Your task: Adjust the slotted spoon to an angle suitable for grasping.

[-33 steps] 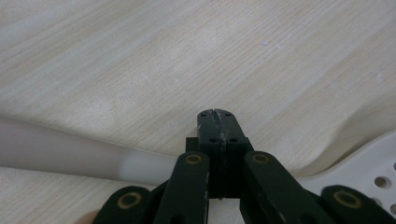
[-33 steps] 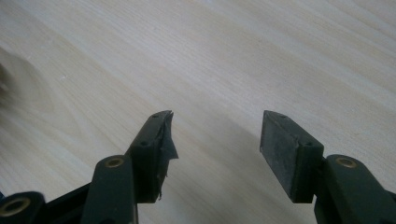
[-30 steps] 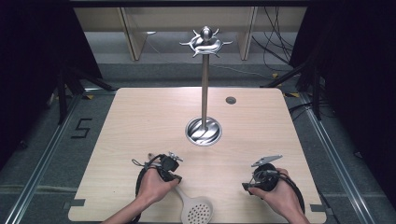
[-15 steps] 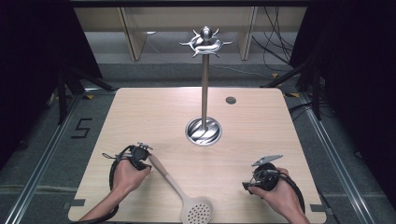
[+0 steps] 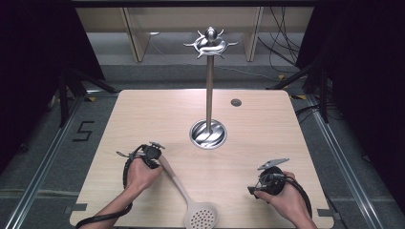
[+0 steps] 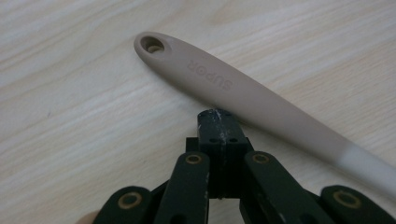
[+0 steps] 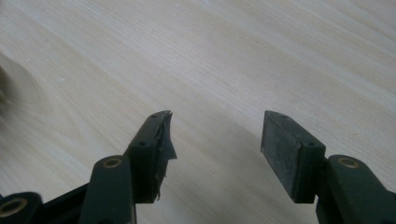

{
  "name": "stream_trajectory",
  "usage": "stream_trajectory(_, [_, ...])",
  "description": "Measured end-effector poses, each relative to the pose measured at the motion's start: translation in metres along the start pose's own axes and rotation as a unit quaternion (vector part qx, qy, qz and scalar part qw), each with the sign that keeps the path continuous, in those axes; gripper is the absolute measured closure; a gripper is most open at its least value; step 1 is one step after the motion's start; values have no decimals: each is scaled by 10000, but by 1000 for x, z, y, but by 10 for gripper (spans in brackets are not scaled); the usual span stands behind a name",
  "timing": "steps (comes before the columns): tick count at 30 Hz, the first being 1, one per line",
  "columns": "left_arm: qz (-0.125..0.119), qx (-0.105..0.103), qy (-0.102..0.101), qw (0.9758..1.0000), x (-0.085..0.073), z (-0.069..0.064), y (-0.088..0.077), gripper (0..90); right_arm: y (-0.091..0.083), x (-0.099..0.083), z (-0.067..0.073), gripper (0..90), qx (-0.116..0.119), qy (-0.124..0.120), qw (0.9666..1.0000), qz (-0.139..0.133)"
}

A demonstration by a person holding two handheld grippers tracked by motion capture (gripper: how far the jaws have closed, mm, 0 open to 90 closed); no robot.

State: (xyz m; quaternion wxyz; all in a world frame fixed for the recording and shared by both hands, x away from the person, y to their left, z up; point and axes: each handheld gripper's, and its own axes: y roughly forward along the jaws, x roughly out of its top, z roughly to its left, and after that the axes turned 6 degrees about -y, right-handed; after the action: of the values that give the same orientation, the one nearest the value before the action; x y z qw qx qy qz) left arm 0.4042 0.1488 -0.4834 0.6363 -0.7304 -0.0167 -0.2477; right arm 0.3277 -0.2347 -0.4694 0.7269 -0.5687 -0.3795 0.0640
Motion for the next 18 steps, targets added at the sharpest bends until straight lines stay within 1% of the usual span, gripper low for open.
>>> stream_trajectory(1, [-21,11,57,10000,2,-2,1,896,0,0,0,431,-1,2,10000,-6])
stream_trajectory(3, [27,-51,109,9999,7,-9,3,896,0,-1,-1,431,5,4,10000,-1])
stream_trajectory(5, [17,-79,127,9999,8,-11,4,896,0,-1,-1,430,11,16,10000,4])
stream_trajectory(6, [0,-80,143,9999,10,-13,5,896,1,-1,-2,430,5,-47,10000,-39])
stream_trajectory(7, [4,-97,118,9999,11,-15,5,896,0,-1,-2,430,-5,-1,10000,-21])
stream_trajectory(8, [-13,-115,106,9999,12,-17,6,896,0,-1,-2,430,-4,-14,10000,-26])
stream_trajectory(9, [-31,-182,178,9997,15,-20,7,895,1,-1,-2,429,-17,12,10000,-32])
stream_trajectory(10, [-31,-182,178,9997,15,-20,7,895,1,-1,-2,429,-17,12,10000,-32])
stream_trajectory(11, [17,-230,227,9995,18,-23,8,895,0,-1,-2,429,-12,6,10000,-32])
stream_trajectory(13, [16,-235,230,9995,20,-25,9,894,0,-1,-2,428,-7,19,10000,-26])
stream_trajectory(15, [-33,-295,219,9993,22,-29,10,891,-1,-1,-2,427,0,40,10000,-13])
stream_trajectory(16, [-39,-341,201,9992,24,-32,10,877,-1,-1,-2,427,2,40,10000,-7])
stream_trajectory(17, [-39,-341,201,9992,24,-32,10,851,-1,-1,-2,427,2,40,10000,-7])
stream_trajectory(18, [-16,-388,169,9991,25,-32,9,851,-1,-1,-2,427,0,37,10000,-9])
